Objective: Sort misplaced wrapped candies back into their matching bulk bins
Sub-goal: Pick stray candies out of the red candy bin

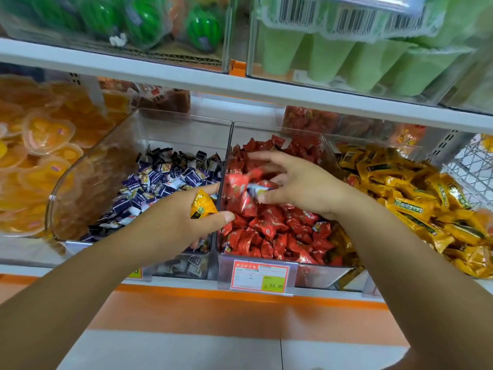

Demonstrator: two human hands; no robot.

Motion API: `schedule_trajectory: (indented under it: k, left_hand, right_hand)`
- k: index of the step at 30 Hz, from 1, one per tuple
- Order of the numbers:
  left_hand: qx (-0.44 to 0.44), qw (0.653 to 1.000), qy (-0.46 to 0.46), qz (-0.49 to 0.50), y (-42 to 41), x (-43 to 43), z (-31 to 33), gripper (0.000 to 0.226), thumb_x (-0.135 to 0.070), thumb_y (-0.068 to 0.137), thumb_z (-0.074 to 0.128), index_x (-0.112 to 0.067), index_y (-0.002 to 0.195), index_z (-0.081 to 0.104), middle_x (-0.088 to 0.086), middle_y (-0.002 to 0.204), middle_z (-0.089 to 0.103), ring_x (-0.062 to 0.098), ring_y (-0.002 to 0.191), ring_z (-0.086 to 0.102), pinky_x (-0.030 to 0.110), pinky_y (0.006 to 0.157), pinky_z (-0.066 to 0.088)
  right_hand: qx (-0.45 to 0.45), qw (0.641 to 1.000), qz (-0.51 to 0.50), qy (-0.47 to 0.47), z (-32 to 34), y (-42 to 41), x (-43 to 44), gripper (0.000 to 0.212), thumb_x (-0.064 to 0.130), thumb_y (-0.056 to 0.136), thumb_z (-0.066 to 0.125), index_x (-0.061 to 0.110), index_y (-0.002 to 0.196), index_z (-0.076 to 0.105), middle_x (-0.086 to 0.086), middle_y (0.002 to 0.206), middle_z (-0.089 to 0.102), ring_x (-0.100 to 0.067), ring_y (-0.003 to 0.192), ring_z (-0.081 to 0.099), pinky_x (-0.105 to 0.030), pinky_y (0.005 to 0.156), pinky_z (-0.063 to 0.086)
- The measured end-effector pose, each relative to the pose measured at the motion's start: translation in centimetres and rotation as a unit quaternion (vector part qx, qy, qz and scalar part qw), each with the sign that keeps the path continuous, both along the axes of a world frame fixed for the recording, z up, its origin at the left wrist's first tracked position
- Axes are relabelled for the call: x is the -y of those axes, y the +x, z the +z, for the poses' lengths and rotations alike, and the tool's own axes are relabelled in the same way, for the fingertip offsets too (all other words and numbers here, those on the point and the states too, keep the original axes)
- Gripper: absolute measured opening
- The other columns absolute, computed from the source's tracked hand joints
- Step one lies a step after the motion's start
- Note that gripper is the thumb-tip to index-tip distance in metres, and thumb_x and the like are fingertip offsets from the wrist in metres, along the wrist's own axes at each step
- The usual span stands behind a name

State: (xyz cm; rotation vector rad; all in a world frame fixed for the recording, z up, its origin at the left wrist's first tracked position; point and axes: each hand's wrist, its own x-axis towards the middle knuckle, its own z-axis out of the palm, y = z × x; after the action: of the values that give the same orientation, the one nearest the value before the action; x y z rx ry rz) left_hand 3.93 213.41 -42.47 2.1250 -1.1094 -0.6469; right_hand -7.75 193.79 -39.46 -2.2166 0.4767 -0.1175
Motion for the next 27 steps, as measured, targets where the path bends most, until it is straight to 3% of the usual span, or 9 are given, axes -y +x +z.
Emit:
schedule_trajectory:
  k: [4, 7, 10, 13, 15, 17, 19, 23, 27]
  left_hand:
    - [-0.002, 1.0, -0.004, 0.0, 0.0, -0.1, -0.1, 0.086, -0.073, 0.06, 0.049, -0.049, 0.141, 0.031, 0.005, 0.059, 0.062, 0.005, 0.044, 0.049, 0.02, 0.046, 0.038]
    - [-0.007, 1.0, -0.007, -0.001, 0.1, 0.0, -0.1, 0.086, -0.071, 0.061, 0.05, -0.048, 0.142, 0.031, 0.003, 0.057, 0.059, 0.003, 0.042, 0.048, 0.019, 0.044, 0.037]
    - [-0.007, 1.0, -0.01, -0.003, 0.1, 0.0, 0.0, 0.083, -0.068, 0.065, 0.052, -0.046, 0.143, 0.031, 0.002, 0.056, 0.057, 0.003, 0.041, 0.047, 0.015, 0.042, 0.035]
    - [0.005, 1.0, -0.015, -0.001, 0.0, 0.0, -0.1, 0.074, -0.062, 0.075, 0.055, -0.045, 0.143, 0.031, 0.001, 0.055, 0.058, 0.001, 0.041, 0.049, 0.013, 0.042, 0.035]
    - [0.009, 1.0, -0.014, 0.0, 0.0, 0.0, -0.1, 0.077, -0.066, 0.071, 0.053, -0.047, 0.142, 0.032, 0.0, 0.055, 0.059, 0.001, 0.043, 0.05, 0.013, 0.043, 0.036]
    - [0.003, 1.0, -0.012, 0.0, 0.0, 0.0, 0.0, 0.08, -0.068, 0.066, 0.051, -0.048, 0.141, 0.032, -0.002, 0.054, 0.058, 0.002, 0.044, 0.051, 0.013, 0.043, 0.036]
    - [0.001, 1.0, -0.012, -0.002, 0.0, 0.0, 0.0, 0.075, -0.066, 0.07, 0.052, -0.049, 0.14, 0.032, -0.002, 0.055, 0.058, 0.002, 0.044, 0.051, 0.013, 0.043, 0.036]
    - [-0.005, 1.0, -0.015, 0.001, 0.0, 0.1, -0.2, 0.07, -0.06, 0.075, 0.056, -0.048, 0.14, 0.032, -0.004, 0.053, 0.057, 0.001, 0.044, 0.051, 0.013, 0.043, 0.037]
    - [-0.008, 1.0, -0.022, -0.003, 0.0, 0.2, -0.1, 0.063, -0.054, 0.081, 0.059, -0.049, 0.139, 0.033, -0.006, 0.05, 0.054, 0.001, 0.043, 0.05, 0.011, 0.043, 0.036]
  right_hand:
    - [0.027, 0.998, -0.045, 0.035, 0.3, -0.9, 1.1, 0.05, -0.007, 0.085, 0.064, 0.029, 0.119, 0.061, -0.003, 0.119, 0.063, -0.014, 0.096, 0.069, -0.033, 0.085, 0.058]
    - [-0.018, 0.998, -0.039, -0.05, 0.1, -1.6, 1.3, 0.029, 0.002, 0.086, 0.066, 0.026, 0.102, 0.07, 0.005, 0.099, 0.071, -0.007, 0.087, 0.069, -0.028, 0.084, 0.057]
    - [-0.068, 0.987, 0.006, -0.144, -0.4, -1.7, 0.4, 0.017, 0.015, 0.085, 0.072, 0.03, 0.09, 0.073, 0.013, 0.086, 0.07, 0.005, 0.078, 0.063, -0.01, 0.074, 0.048]
    - [-0.062, 0.982, 0.025, -0.177, -1.4, -0.9, -1.1, 0.019, 0.025, 0.085, 0.072, 0.026, 0.104, 0.072, 0.013, 0.09, 0.068, 0.003, 0.077, 0.059, -0.008, 0.068, 0.043]
    - [-0.079, 0.968, 0.029, -0.237, -2.9, 0.1, -1.8, 0.034, 0.037, 0.086, 0.068, 0.024, 0.118, 0.066, 0.007, 0.101, 0.062, -0.006, 0.086, 0.057, -0.017, 0.074, 0.041]
    - [-0.087, 0.954, 0.02, -0.286, -4.2, 0.9, -2.2, 0.037, 0.041, 0.086, 0.066, 0.026, 0.12, 0.064, 0.004, 0.102, 0.053, -0.015, 0.096, 0.054, -0.024, 0.079, 0.04]
    - [-0.071, 0.959, 0.005, -0.276, -4.0, 1.1, -2.0, 0.026, 0.037, 0.085, 0.068, 0.029, 0.11, 0.068, 0.012, 0.087, 0.047, -0.014, 0.088, 0.054, -0.024, 0.077, 0.041]
    - [-0.016, 0.977, -0.036, -0.211, -2.5, 0.1, -0.6, 0.008, 0.031, 0.083, 0.067, 0.029, 0.09, 0.071, 0.012, 0.058, 0.052, -0.004, 0.052, 0.047, -0.019, 0.054, 0.038]
    - [-0.011, 0.981, -0.043, -0.19, -2.5, -0.1, -0.5, 0.007, 0.031, 0.086, 0.065, 0.027, 0.091, 0.067, 0.003, 0.063, 0.063, -0.007, 0.055, 0.053, -0.024, 0.056, 0.042]
